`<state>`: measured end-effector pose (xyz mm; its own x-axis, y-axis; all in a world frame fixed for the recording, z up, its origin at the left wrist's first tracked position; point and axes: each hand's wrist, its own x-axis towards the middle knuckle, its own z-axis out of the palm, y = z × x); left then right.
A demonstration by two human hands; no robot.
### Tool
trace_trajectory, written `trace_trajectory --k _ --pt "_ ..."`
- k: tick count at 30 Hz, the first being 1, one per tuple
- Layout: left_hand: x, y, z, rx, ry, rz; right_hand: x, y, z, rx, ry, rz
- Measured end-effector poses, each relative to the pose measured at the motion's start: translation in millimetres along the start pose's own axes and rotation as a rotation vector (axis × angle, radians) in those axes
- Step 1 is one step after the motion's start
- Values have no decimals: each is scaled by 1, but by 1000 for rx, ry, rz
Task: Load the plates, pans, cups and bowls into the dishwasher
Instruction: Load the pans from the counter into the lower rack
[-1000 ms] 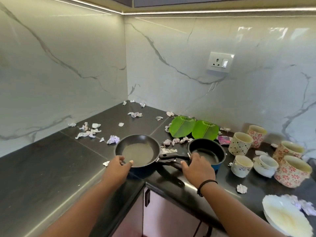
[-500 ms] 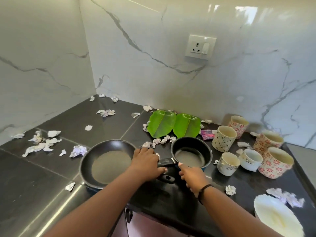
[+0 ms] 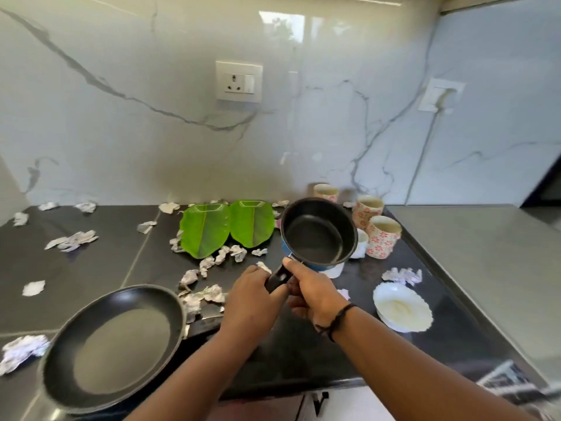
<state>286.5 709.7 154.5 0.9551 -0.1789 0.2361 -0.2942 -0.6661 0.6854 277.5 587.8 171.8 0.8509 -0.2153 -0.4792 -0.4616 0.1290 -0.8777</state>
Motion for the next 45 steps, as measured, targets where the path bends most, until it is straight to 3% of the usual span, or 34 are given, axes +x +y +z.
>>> trace_trajectory --k 3,9,14,16,19,22,26,29,31,38,41,45 --pt "-13 26 10 -176 0 45 -13 -6 -20 193 -57 -43" --pt "-53 83 42 -433 -118 -58 -39 -6 -82 246 -83 -173" --pt "-72 151 72 -1012 -677 -504 -80 20 -170 241 -95 -298" --pt "-86 178 91 -1052 -833 -491 -102 36 -207 239 -84 -326" --pt "-124 230 134 -943 -905 -379 -142 64 -281 158 37 -354" --pt "-168 280 182 -853 -961 -333 -182 98 -368 145 164 -255" --pt "-224 333 250 -700 -1085 -243 -253 150 -498 510 434 -36" --pt "-258 358 294 -541 -1173 -149 -312 190 -584 789 611 -63" --pt "-274 365 316 -441 -1243 -96 -338 213 -623 844 644 -74" --pt "-299 368 404 -24 -1393 259 -355 317 -670 869 658 276" --pt "-300 364 438 80 -1389 445 -350 352 -673 909 576 343" --pt "-287 358 482 177 -1366 709 -340 383 -696 816 630 476"
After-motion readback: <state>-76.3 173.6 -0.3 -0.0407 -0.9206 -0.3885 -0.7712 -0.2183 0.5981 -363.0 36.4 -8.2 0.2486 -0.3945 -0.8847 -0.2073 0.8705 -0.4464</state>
